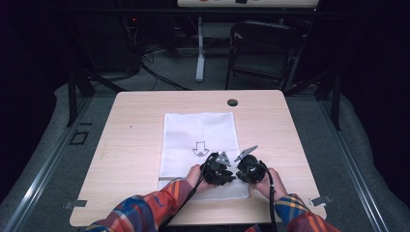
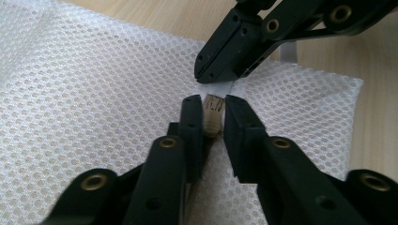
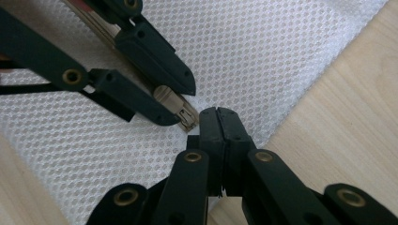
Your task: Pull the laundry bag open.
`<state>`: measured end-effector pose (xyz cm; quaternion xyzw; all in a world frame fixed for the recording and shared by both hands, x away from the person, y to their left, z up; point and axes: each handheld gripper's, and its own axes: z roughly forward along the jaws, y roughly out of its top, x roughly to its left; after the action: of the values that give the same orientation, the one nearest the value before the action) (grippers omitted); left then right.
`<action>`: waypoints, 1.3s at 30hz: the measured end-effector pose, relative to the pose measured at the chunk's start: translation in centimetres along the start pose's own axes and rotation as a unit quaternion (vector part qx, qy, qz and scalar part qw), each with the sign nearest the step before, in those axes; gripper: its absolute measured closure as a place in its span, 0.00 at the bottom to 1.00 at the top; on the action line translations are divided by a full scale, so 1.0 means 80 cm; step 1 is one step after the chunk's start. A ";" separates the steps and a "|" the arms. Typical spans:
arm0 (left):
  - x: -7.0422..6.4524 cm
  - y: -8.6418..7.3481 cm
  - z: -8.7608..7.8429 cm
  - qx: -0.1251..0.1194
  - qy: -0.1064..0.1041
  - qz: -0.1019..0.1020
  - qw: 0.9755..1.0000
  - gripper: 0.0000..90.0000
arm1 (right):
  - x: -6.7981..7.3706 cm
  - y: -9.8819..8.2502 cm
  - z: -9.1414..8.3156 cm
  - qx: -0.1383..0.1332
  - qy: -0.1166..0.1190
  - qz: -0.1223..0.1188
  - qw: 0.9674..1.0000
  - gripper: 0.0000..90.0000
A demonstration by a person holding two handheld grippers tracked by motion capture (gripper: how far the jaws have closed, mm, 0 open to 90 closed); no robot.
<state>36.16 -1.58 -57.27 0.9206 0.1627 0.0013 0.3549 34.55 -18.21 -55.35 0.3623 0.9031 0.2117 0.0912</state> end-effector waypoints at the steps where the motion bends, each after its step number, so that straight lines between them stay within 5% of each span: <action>1: 0.000 0.000 0.000 0.003 0.001 0.000 1.000 0.88 | 0.000 0.000 0.000 0.000 0.000 0.000 1.000 1.00; 39: 0.013 -0.009 -0.017 0.022 -0.032 0.001 0.999 0.91 | 0.006 0.001 -0.001 0.021 0.004 0.019 1.000 1.00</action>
<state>36.73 0.13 -56.83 0.9281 0.1500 -0.0318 0.3393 34.23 -17.89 -55.22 0.3808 0.9006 0.1953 0.0762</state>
